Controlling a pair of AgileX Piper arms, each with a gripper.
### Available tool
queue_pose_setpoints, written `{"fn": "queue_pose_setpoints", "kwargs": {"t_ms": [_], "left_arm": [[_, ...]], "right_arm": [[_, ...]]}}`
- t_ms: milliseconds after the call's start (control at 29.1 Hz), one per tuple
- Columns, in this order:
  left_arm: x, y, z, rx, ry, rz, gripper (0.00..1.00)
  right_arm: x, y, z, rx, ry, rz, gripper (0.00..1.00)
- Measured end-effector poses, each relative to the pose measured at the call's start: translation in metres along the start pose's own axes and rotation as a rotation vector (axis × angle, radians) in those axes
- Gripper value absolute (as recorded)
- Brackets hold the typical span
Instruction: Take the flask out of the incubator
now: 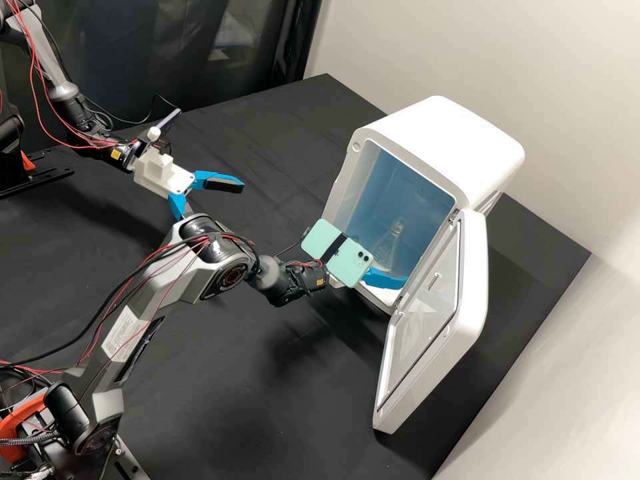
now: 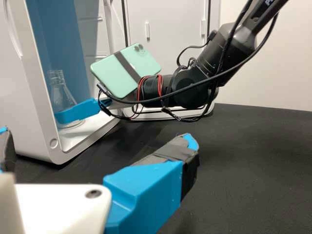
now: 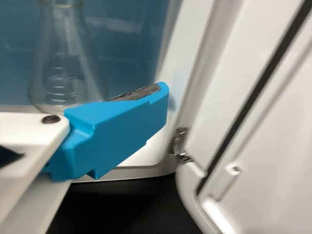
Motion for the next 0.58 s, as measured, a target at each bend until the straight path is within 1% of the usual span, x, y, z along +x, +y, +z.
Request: {"fn": "queue_pose_setpoints", "kwargs": {"t_ms": [34,69,103,172,275,309,343,378,446,515,584], "left_arm": [[0.0,0.0,0.0,0.0,0.0,0.0,1.0],[0.0,0.0,0.0,0.0,0.0,0.0,1.0],[0.0,0.0,0.0,0.0,0.0,0.0,1.0],[0.0,0.0005,0.0,0.0,0.0,0.002,1.0],[0.001,0.0016,0.0,0.001,-0.001,0.006,1.0],[0.001,0.0012,0.0,0.001,0.0,0.003,1.0],[0.001,0.0016,0.0,0.001,-0.001,0.004,1.0],[0.001,0.0016,0.0,0.001,-0.001,0.004,1.0],[0.001,0.0026,0.0,0.002,-0.002,0.008,1.0],[0.001,0.0036,0.001,0.002,-0.002,0.012,1.0],[0.0,0.0044,0.001,0.002,-0.003,0.014,1.0]], "right_arm": [[0.002,-0.002,0.001,0.014,0.005,-0.018,1.0],[0.005,-0.004,0.0,0.031,0.017,-0.039,1.0],[0.007,-0.006,0.0,0.048,0.022,-0.058,1.0],[0.012,-0.01,-0.001,0.067,0.039,-0.093,1.0],[0.016,-0.016,0.002,0.088,0.029,-0.129,1.0],[0.018,-0.017,0.004,0.106,0.02,-0.134,1.0],[0.019,-0.018,0.005,0.104,0.018,-0.142,1.0],[0.019,-0.018,0.006,0.102,0.021,-0.144,1.0],[0.02,-0.016,0.004,0.119,0.032,-0.146,1.0],[0.021,-0.015,0.004,0.143,0.035,-0.146,1.0],[0.022,-0.013,0.002,0.149,0.042,-0.152,1.0]]}}
